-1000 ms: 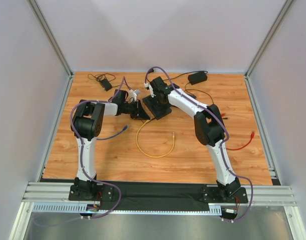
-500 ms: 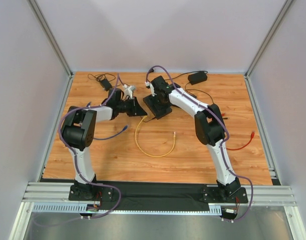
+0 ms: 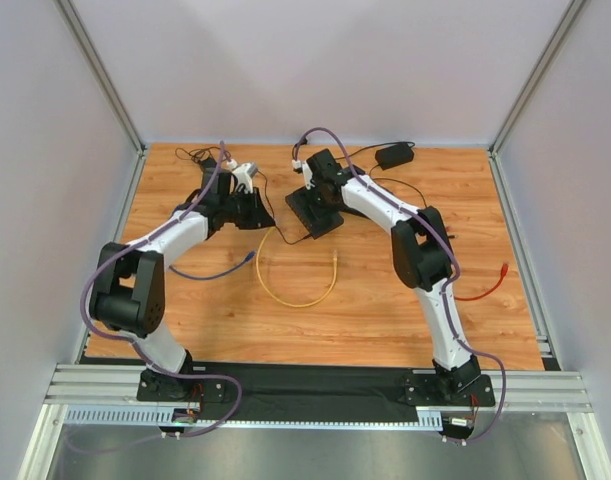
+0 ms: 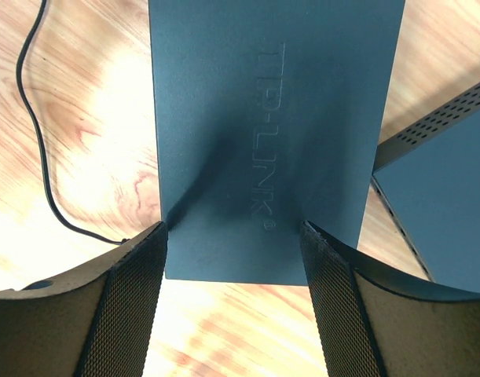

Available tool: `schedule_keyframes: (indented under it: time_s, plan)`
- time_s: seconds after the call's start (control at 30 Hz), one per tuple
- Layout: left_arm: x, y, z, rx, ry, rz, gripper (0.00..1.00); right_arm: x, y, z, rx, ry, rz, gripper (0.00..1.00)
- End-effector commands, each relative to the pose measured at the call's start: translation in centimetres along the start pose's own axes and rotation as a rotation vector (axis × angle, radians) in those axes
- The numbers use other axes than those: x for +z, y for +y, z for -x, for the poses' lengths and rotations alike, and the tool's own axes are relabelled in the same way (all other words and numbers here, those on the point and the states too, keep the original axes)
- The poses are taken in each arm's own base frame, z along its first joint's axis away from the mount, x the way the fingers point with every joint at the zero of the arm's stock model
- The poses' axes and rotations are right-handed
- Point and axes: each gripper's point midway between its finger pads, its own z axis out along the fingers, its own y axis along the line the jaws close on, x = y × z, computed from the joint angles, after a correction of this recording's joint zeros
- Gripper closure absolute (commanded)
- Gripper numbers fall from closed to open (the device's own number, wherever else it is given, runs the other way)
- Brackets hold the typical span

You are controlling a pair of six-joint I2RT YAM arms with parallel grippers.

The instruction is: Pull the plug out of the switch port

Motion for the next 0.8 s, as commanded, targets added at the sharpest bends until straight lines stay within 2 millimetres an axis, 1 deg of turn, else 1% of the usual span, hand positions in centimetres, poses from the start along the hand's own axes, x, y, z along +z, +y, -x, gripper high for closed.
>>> schedule_keyframes:
  time_s: [0.0,0.03,0.1,0.17,0.2,0.23,0.27,0.3,0.37,0.4,0.47,0.53,0.67,0.7,0.77]
  plan:
    - [-3.8,1.4,-1.8,-0.004,0.086,0.175,1.0,2.4,0.4,-4.9,0.007,0.146,0.058,0.29]
    - [-5.1,2.0,-2.7,-0.029,0.119,0.246,1.0,2.3,0.4,-4.7,0.004,0.138,0.062,0.3]
    - [-6.7,2.5,-3.2,-0.041,0.148,0.322,1.0,2.2,0.4,-4.7,0.001,0.134,0.071,0.29]
    - [-10.1,3.9,-4.0,-0.04,0.167,0.492,1.0,1.8,0.8,-4.4,0.004,0.117,0.103,0.29]
    - [-10.7,4.2,-3.6,-0.027,0.146,0.519,1.0,1.6,1.1,-4.3,0.005,0.114,0.117,0.29]
    - [-11.7,4.5,-4.3,-0.028,0.173,0.563,1.0,1.3,1.3,-3.9,0.005,0.096,0.131,0.29]
    - [-12.5,5.0,-4.4,-0.025,0.174,0.601,1.0,1.3,1.5,-3.8,0.004,0.093,0.144,0.29]
    - [-13.7,5.8,-4.6,-0.009,0.196,0.672,1.0,1.1,1.9,-3.7,0.005,0.089,0.165,0.29]
    - [-14.9,6.8,-4.7,0.002,0.223,0.739,1.0,1.0,2.2,-3.5,0.01,0.079,0.181,0.29]
    - [-15.9,7.7,-4.6,-0.003,0.249,0.793,1.0,1.0,2.4,-3.4,0.012,0.076,0.193,0.29]
    - [-17.0,8.4,-4.2,0.029,0.271,0.83,1.0,1.1,2.4,-3.5,0.008,0.076,0.196,0.29]
    - [-18.4,9.7,-3.2,0.055,0.269,0.898,1.0,1.2,2.4,-3.4,0.003,0.074,0.199,0.29]
    - [-20.7,11.9,-1.1,0.094,0.289,1.034,1.0,1.0,2.7,-3.0,-0.004,0.066,0.212,0.29]
    - [-21.4,12.8,0.0,0.122,0.286,1.106,1.0,0.8,2.9,-3.0,-0.002,0.063,0.221,0.29]
    - [-22.4,14.4,0.8,0.147,0.315,1.199,1.0,0.7,2.9,-2.8,-0.002,0.055,0.226,0.29]
